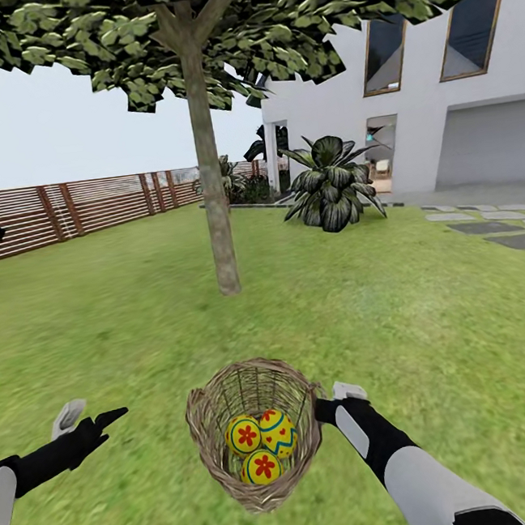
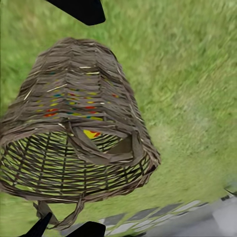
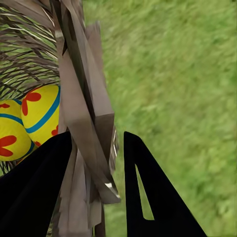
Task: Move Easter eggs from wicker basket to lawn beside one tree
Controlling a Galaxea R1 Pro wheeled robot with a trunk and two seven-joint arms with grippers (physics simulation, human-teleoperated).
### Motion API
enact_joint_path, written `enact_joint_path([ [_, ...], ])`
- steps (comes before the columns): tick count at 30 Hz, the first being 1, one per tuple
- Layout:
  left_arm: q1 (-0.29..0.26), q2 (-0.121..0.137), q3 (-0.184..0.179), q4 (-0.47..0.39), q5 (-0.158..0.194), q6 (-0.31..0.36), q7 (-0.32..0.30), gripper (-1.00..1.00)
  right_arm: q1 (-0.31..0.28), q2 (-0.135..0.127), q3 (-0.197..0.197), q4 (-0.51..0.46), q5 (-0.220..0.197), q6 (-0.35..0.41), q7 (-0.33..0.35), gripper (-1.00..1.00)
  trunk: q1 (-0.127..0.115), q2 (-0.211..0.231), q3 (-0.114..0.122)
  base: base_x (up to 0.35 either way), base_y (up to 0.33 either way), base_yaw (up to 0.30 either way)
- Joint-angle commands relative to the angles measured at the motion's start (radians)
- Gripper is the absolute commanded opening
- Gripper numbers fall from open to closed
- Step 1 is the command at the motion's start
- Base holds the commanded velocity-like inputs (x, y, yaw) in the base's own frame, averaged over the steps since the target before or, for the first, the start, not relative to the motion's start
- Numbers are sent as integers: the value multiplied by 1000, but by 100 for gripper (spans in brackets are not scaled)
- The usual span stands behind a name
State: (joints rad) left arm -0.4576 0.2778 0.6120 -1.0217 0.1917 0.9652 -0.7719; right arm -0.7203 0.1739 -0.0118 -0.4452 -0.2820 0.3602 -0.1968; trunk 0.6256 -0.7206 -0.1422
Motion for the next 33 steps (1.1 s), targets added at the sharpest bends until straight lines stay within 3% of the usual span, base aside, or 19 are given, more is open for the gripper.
enact_joint_path([
  [1,-1,0,2,0,-2,4,-4,100,-1,1,-2,-3,-11,3,-6,-100,1,-1,-2,248,0,0],
  [33,-1,-3,0,0,-3,4,-4,100,-1,1,-2,-3,-11,3,-6,-100,1,-1,-2,246,0,0],
])
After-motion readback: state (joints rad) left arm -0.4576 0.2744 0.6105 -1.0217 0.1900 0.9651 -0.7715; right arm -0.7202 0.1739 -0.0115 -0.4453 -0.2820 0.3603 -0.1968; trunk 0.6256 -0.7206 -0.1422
